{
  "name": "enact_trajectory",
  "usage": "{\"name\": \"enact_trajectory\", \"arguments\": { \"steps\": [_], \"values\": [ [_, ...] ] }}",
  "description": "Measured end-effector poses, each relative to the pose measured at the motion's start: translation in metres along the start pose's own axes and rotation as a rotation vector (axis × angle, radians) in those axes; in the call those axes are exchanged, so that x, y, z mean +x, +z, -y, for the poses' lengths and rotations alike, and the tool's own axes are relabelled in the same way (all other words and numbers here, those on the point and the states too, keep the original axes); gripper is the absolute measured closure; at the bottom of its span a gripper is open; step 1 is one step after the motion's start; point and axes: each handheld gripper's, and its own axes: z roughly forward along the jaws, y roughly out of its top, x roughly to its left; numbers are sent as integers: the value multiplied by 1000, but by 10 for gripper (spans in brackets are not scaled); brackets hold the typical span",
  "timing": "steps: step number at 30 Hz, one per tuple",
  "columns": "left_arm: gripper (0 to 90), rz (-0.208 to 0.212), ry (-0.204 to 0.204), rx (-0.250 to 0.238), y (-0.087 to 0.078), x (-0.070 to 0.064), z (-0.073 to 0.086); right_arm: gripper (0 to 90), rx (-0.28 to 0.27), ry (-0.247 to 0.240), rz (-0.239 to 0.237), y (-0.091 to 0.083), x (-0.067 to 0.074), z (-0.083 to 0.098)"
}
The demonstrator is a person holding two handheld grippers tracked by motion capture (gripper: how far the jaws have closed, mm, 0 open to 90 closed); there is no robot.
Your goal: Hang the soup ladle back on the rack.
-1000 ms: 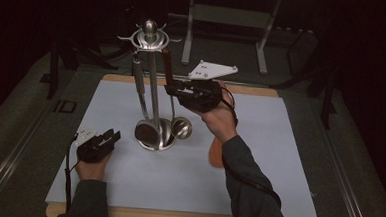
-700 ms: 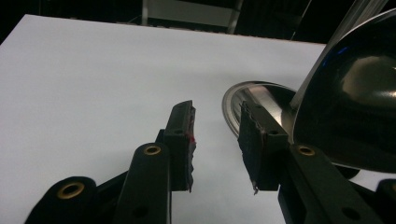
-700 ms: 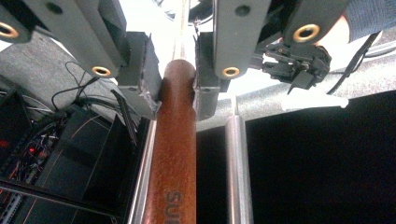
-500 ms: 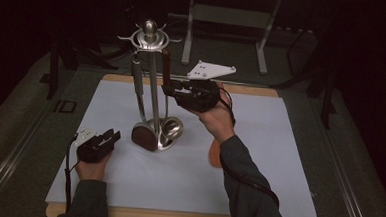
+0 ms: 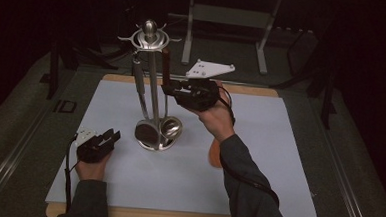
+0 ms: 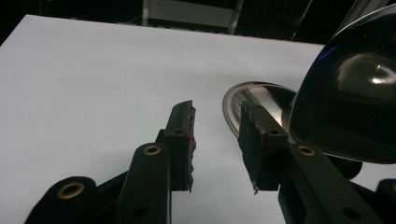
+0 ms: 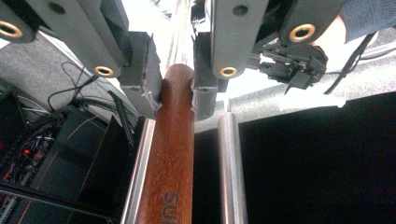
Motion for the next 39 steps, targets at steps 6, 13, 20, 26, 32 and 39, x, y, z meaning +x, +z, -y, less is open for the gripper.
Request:
{"name": "enact_trajectory", "arguments": {
  "steps": [6, 13, 20, 26, 32, 39],
  "values": [
    [657, 1, -1, 0, 0, 0, 0, 740, 7, 6, 5, 3, 0, -5],
    [657, 1, 1, 0, 0, 0, 0, 739, 28, 15, 14, 7, -1, -8],
    [656, 1, -1, -2, 0, 0, 0, 699, -8, 26, -5, 3, -5, -4],
    [657, 0, 1, -2, 0, 0, 0, 691, 12, -1, -16, -4, -6, -2],
    [655, 14, 4, -14, -2, 0, 0, 693, 51, -12, -14, -8, -10, 7],
    [655, 16, 1, -15, -2, 0, 0, 695, 108, -33, -13, -9, -15, 14]
  ]
}}
